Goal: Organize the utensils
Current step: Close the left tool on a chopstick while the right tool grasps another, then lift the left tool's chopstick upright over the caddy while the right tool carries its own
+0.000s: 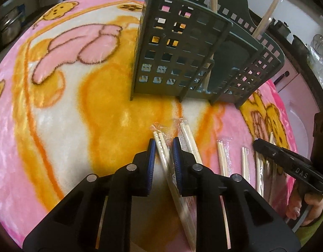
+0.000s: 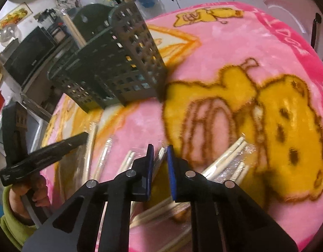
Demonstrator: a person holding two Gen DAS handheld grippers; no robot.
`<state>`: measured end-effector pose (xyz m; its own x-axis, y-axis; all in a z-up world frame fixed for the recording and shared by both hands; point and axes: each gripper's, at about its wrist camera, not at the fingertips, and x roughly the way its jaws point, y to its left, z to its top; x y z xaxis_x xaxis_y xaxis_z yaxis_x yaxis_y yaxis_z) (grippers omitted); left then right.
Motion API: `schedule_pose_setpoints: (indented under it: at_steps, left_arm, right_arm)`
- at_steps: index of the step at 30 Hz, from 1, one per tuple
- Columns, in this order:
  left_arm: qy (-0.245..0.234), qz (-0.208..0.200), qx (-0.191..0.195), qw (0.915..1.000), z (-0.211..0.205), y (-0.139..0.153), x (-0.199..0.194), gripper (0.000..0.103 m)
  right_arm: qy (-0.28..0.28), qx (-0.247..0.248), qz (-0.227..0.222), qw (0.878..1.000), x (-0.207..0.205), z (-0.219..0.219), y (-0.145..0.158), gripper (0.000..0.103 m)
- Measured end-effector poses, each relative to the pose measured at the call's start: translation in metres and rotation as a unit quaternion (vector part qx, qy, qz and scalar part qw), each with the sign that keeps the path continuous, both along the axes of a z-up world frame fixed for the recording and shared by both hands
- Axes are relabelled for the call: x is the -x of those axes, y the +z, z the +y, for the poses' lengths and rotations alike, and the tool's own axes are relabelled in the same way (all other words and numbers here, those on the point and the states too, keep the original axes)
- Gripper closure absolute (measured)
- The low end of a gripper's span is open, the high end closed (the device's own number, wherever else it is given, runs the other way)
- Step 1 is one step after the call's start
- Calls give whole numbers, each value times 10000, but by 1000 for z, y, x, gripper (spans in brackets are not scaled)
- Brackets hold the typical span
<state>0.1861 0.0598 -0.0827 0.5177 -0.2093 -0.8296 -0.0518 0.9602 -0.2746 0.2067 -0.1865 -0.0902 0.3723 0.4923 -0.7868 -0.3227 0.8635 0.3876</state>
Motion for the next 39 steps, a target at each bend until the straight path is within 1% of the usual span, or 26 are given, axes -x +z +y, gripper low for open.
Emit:
schedule_pose_setpoints:
  at_steps: [4,7,10,11,15,17,19,23,26,29,33,36,39]
  left_arm:
    - [-11,52,-77,10000,-1,2,-7,89]
    - [34,64,-38,10000,0,2,-13,89]
    - [96,85,14,9999,2,2,-18,89]
    - [136,83,8,9999,2,2,-19,90]
    - [143,74,-95,9998,0,6,-23,97]
    - [170,44,-76,9998,2,8,-22,98]
    - [192,-50,-47,9998,3,16,-21,98]
    - [166,-421,18,9990,5,39,-8,99]
    - [87,-779,59,9969,3,61,2,99]
    - [-7,-1119,55,9937,-2,86,9,100]
    - [-168,-1456,-11,9892,-16,109,16,100]
    - [-264,-1679,-43,9854,-25,123,19,100]
    - [-329,-1815,-9,9828,-30,134,22,100]
  right_arm:
    - [184,266,20,9995,0,8,2,89]
    - [271,332,31,9991,-2,11,1,89]
    - [282,410,-52,9987,-2,12,2,91]
    - [269,387,-60,9989,-3,13,3,93]
    - [218,107,-137,9996,-4,9,12,97]
    - [259,-102,-220,9994,-2,9,20,97]
    - [307,-181,-313,9989,-1,8,28,97]
    - [377,-419,-510,9971,1,7,46,97]
    - [452,-562,-787,9943,7,8,66,97]
    - [500,-714,-1075,9904,13,7,87,97]
    - [524,-917,-1407,9844,21,3,110,97]
    - [484,-960,-1705,9795,30,-1,127,97]
    - [376,-1025,-1995,9738,37,-7,143,98]
